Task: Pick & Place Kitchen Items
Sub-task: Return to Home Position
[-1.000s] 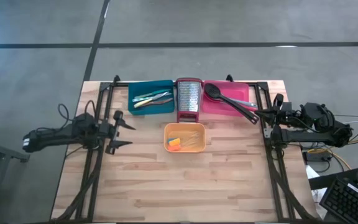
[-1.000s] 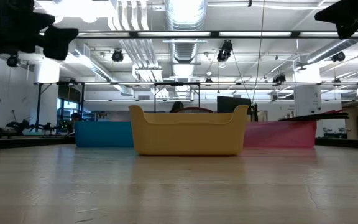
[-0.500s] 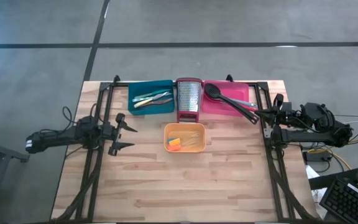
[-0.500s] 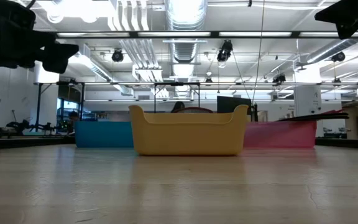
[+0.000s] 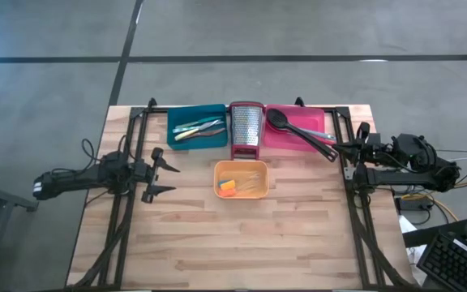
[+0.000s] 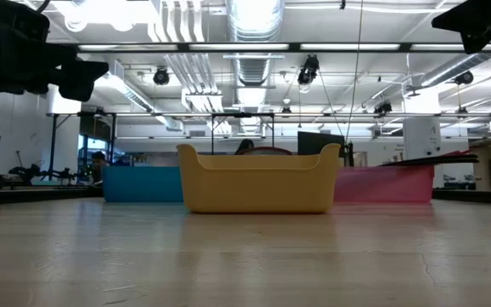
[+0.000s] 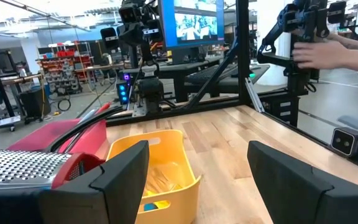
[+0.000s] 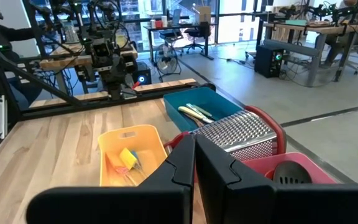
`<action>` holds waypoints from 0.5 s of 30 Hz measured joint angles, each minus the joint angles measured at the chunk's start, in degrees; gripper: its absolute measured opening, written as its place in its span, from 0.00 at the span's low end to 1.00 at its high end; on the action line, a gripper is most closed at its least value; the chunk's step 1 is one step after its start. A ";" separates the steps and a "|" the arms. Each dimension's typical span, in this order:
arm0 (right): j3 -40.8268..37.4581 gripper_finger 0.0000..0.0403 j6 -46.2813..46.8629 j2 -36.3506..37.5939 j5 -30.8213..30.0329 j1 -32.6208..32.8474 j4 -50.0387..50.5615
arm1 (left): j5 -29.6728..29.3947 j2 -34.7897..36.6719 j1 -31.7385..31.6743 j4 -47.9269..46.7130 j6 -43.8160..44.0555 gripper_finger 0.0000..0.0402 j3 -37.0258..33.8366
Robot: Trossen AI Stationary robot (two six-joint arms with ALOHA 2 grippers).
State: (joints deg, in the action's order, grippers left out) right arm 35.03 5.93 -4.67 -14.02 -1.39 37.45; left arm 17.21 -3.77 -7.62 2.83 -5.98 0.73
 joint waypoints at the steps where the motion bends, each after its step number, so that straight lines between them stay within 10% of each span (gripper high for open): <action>1: 0.00 0.02 0.00 0.00 0.00 0.00 0.00 | 0.00 0.00 -0.02 -0.02 0.00 0.69 0.00; 15: -11.06 0.02 -3.22 -0.39 0.57 0.00 -20.44 | 0.00 0.00 -0.02 -0.15 0.00 0.69 -0.02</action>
State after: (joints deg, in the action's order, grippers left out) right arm 23.97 2.71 -5.06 -13.45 -1.39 17.01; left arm 17.21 -3.77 -7.64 2.68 -5.98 0.71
